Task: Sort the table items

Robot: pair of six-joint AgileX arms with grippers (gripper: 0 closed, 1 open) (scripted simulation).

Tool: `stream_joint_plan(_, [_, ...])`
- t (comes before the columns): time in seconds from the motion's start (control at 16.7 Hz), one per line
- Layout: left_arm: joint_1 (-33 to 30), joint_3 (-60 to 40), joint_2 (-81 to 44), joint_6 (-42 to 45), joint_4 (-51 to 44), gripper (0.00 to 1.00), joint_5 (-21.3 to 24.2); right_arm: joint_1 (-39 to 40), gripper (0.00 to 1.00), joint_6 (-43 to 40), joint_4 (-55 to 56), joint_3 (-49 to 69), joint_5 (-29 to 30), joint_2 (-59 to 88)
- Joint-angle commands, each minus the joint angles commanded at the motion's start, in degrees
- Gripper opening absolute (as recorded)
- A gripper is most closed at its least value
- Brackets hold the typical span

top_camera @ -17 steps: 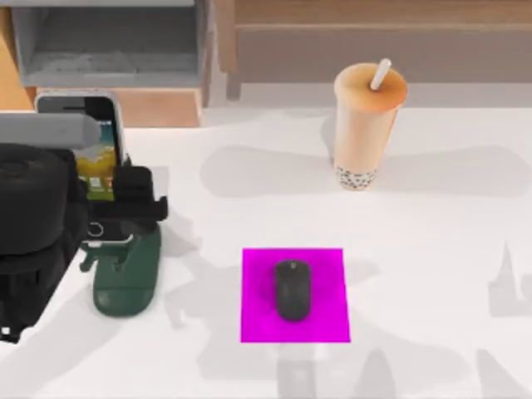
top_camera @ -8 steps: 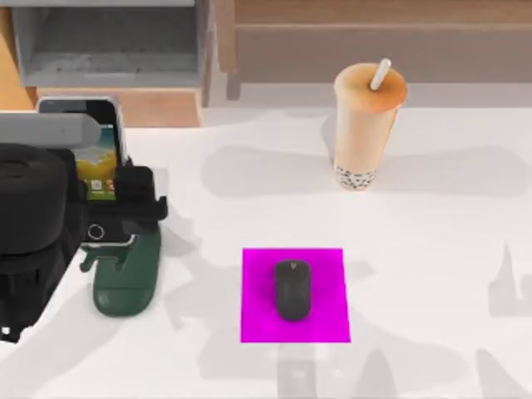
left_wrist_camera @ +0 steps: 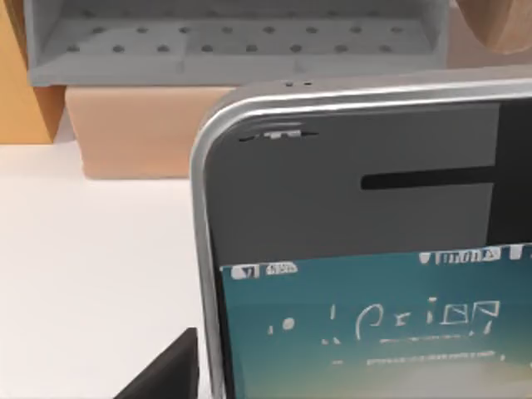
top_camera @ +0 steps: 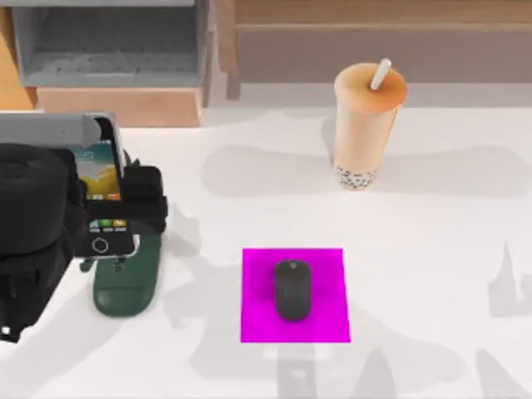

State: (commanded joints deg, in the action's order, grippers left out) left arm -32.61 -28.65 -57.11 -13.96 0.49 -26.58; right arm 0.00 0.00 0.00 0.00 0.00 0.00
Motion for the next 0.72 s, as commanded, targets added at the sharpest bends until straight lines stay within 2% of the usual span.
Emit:
stream_joint_plan(0.18, [-0.1, 0.04, 0.25, -0.08, -0.19, 1.0, -0.21, 0.0, 1.0, 0.0, 0.0, 0.0, 0.0, 0.0])
stream_joint_plan(0.54, [-5.09, 2.19, 7.31, -2.95, -6.3, 1.0, -4.52, 0.0, 1.0, 0.0, 0.0, 0.0, 0.0, 0.0])
stream_joint_plan(0.72, [-5.53, 2.46, 7.89, -3.17, -6.91, 1.0, -4.88, 0.0, 1.0, 0.0, 0.0, 0.0, 0.0, 0.0])
